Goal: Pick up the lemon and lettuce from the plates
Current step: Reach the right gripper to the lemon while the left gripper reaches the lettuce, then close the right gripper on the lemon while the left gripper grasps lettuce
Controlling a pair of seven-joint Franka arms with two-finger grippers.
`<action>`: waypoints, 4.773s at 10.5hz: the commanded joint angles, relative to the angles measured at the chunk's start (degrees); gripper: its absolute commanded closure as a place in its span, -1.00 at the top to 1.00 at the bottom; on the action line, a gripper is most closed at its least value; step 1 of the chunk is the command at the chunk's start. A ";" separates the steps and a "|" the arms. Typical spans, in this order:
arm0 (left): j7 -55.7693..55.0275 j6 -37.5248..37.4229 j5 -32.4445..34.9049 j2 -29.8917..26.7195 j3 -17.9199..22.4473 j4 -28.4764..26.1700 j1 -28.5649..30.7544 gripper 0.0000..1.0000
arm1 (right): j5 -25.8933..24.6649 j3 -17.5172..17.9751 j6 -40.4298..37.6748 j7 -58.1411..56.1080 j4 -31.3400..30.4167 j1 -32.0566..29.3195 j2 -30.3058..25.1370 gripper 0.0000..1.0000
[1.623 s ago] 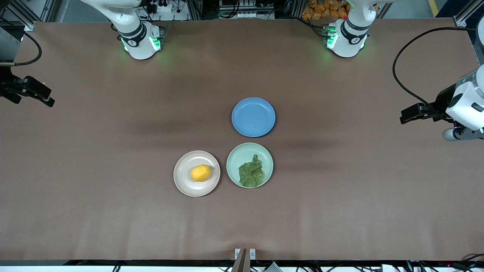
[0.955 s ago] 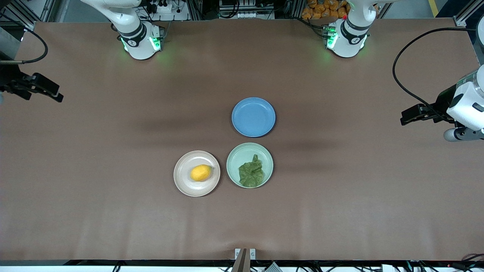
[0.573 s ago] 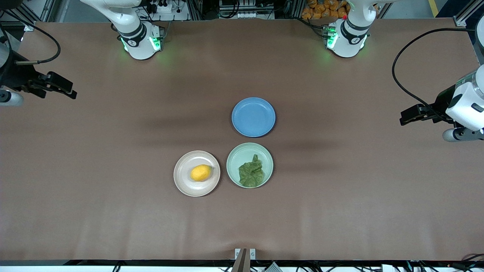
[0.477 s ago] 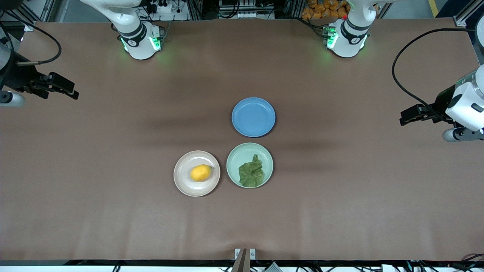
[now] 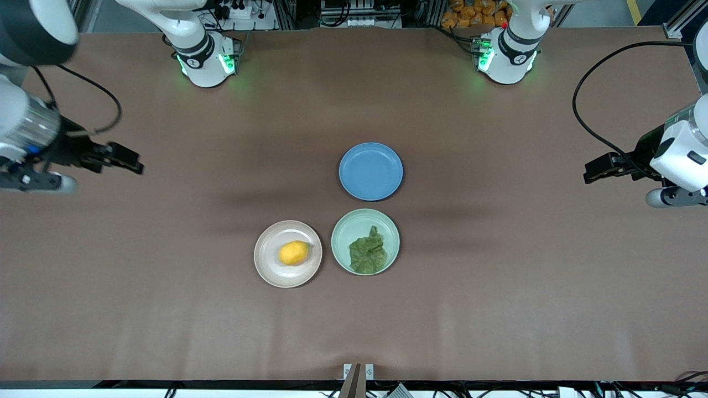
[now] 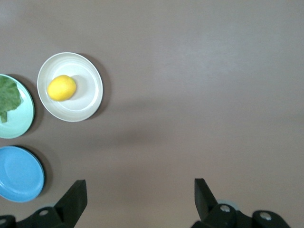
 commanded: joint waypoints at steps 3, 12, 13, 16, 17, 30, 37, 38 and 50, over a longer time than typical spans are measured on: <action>1.66 0.29 -0.72 -0.14 0.07 0.14 0.11 1.00 | -3.39 -0.09 7.71 20.97 0.83 7.55 7.70 1.00; 1.57 0.29 -0.90 0.91 -0.55 0.06 -1.29 1.00 | -3.74 -0.09 19.91 41.93 2.50 13.86 19.91 1.00; 1.57 0.29 -1.16 1.52 -0.55 0.06 -1.73 1.00 | -4.00 -0.44 23.16 49.83 3.81 15.53 22.63 1.00; 1.22 0.38 -1.16 2.93 -0.72 0.14 -4.36 1.00 | -7.78 -0.36 24.07 56.49 8.82 16.08 28.62 1.00; 0.96 0.90 -1.16 3.46 -0.72 0.14 -5.42 1.00 | -7.44 -0.36 24.07 57.37 10.48 16.16 29.76 1.00; -6.39 19.60 -4.06 17.24 -1.08 0.14 -19.38 1.00 | -8.05 -0.53 35.05 72.32 12.96 23.20 39.44 1.00; -17.84 38.23 -3.80 27.62 -0.72 0.49 -27.13 1.00 | -10.69 -0.62 38.83 72.23 13.66 24.51 44.18 1.00; -18.98 41.83 -3.88 28.94 -0.72 0.50 -28.09 1.00 | -11.56 -0.62 39.27 72.23 13.66 24.60 44.54 1.00; -31.56 60.50 -3.88 42.13 0.86 6.03 -33.02 1.00 | -19.75 1.31 31.04 63.64 15.59 20.56 41.73 -0.81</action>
